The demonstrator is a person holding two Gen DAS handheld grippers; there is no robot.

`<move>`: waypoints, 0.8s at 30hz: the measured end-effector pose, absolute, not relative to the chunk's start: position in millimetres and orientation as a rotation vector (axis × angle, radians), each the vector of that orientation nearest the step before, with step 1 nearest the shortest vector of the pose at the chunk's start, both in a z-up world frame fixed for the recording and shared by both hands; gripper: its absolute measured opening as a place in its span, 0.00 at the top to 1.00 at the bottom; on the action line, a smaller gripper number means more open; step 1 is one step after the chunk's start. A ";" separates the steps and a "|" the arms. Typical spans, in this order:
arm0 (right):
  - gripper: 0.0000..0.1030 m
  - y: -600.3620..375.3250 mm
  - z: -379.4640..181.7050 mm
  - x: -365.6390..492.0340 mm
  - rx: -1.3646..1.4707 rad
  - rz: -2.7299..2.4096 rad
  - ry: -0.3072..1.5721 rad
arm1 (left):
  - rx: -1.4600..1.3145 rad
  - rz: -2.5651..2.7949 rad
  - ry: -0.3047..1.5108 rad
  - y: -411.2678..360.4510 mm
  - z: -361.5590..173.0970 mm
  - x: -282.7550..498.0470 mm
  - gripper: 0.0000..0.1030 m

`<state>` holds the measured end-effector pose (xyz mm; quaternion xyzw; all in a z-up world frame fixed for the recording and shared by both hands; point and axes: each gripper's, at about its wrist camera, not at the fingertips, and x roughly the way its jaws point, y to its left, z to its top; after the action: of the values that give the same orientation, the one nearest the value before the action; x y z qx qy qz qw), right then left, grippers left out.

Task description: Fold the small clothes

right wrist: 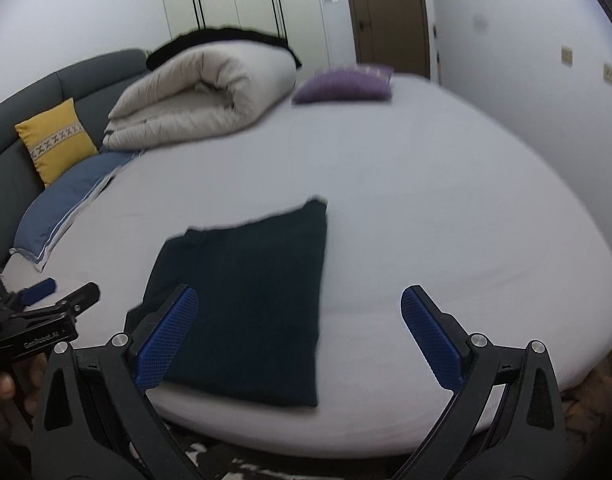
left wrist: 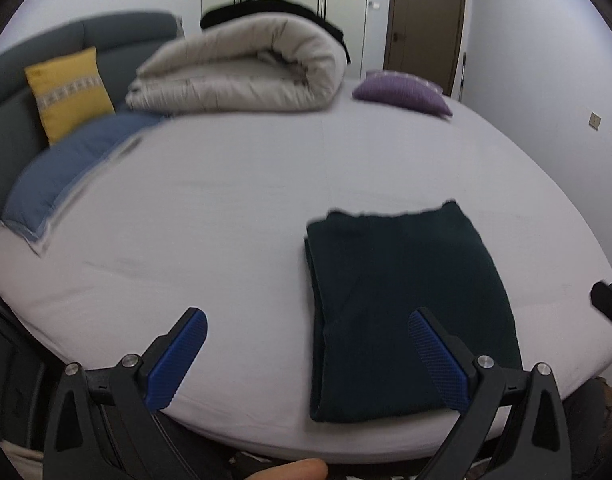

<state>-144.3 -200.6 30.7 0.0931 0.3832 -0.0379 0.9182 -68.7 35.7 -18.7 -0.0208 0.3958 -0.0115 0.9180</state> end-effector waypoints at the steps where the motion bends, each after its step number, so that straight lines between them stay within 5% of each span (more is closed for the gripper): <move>1: 0.00 -199.6 23.3 -141.2 0.198 -0.081 0.812 | -0.046 -0.028 0.822 35.5 -22.6 -69.0 0.00; 24: 0.00 -180.9 -33.0 -124.3 0.168 -0.086 0.939 | -0.012 -0.031 0.869 24.3 -43.2 -71.8 0.00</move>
<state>-124.3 -180.9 -33.0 0.0809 0.4519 -0.0413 0.8874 -71.8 24.3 -43.2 -0.0060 0.4211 -0.0150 0.9069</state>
